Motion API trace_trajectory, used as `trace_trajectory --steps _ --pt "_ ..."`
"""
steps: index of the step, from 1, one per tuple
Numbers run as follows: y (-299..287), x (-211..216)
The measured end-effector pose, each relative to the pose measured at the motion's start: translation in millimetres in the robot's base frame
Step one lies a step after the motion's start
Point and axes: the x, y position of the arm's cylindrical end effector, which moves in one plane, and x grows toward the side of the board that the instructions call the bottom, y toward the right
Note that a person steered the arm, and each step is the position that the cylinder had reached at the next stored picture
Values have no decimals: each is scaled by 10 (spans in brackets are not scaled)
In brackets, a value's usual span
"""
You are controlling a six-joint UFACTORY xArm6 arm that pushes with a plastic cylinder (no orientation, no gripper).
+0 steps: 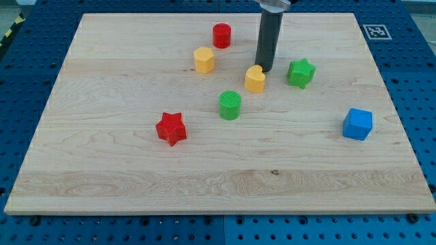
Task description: Move the green star to the top left of the blue cube
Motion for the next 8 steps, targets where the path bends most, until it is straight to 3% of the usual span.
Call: trace_trajectory --steps 3,4,6,8 --pt "388 46" --pt "622 339" --pt "622 353" --pt "107 501"
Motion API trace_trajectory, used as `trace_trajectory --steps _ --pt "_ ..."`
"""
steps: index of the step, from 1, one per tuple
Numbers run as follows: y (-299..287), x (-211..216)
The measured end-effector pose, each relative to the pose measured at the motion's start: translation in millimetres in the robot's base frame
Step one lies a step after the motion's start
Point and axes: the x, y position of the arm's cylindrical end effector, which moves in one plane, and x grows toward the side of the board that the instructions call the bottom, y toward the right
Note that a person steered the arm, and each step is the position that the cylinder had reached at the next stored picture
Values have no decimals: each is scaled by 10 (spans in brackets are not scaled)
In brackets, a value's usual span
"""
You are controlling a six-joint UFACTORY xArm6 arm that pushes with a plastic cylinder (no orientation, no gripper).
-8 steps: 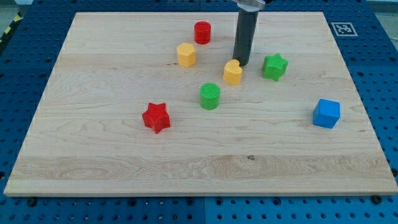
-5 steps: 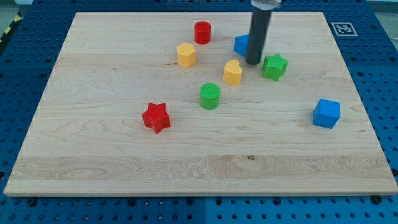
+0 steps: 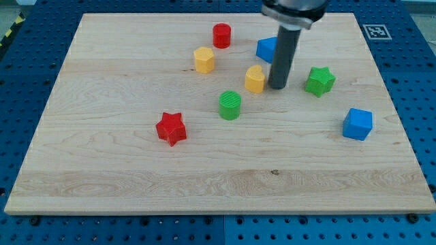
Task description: Move the green star to the top left of the blue cube
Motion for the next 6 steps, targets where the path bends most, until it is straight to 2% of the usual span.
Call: trace_trajectory --steps 1,4,5,6 --pt "0 0" --pt "103 457" --pt "-12 903" --pt "-12 903"
